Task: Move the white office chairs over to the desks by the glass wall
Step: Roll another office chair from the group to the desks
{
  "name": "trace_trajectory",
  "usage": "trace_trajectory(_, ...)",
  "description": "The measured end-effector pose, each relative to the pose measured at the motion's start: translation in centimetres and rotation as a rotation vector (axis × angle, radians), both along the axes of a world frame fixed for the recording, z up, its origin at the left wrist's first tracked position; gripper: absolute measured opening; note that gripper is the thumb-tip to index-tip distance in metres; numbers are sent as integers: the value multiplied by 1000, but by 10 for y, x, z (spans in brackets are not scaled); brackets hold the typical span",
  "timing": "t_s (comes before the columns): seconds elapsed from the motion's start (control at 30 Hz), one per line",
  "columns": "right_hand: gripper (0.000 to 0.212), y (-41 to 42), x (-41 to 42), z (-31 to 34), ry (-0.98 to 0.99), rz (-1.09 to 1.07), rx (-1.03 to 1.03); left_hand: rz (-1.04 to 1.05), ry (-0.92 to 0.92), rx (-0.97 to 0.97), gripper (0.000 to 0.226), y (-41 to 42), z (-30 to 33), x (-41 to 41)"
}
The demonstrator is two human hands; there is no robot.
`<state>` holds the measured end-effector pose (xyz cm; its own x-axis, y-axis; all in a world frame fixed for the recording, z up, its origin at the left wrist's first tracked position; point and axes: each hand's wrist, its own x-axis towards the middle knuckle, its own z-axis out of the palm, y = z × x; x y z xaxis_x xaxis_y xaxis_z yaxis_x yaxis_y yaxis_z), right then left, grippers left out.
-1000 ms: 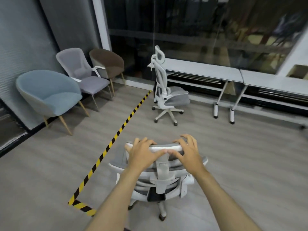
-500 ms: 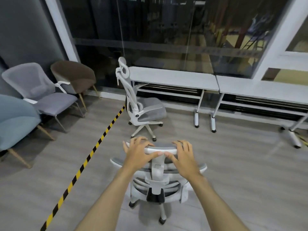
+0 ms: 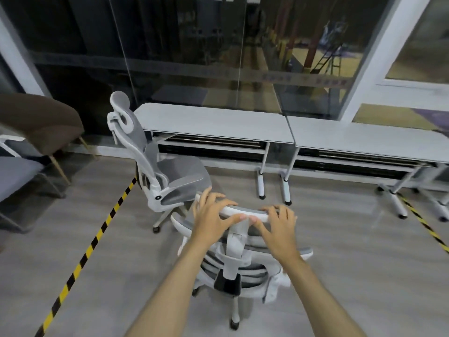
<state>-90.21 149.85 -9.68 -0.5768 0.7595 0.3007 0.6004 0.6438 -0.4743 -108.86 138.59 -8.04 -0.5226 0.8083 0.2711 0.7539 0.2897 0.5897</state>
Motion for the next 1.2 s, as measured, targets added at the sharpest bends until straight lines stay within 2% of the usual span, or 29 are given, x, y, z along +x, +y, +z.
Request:
trace_trajectory(0.07,57,35,-16,1,29,-9,-12,-18,19,-37,70,39,3,-20)
trace_trajectory(0.17,59,89,-40,3,-34,-24,-18,-67,34,-105,72,96,11,-52)
trace_trajectory(0.27,71,140,-62,5,-89,-32,-12,-108,79,-171,68,151,15,-79)
trace_trajectory(0.43,90,212,-104,9,-103,-55,-34,-50,271,-228,71,226,12,-103)
trace_trajectory(0.57,76,273,-143,9,-47,-50,-62,-40,294,-192,63,290,5,-128)
trace_trajectory(0.7,67,330,-180,7,-52,2,-70,-85,261,-265,64,346,5,-156)
trace_trajectory(0.8,71,367,-207,7,-56,33,-71,-40,283,-273,70,376,13,-170)
trace_trajectory(0.97,75,417,-242,5,-95,71,-97,-18,252,-325,52,406,15,-193)
trace_trajectory(1.2,76,451,-278,11,-68,91,-162,-124,158,-364,37,412,9,-240)
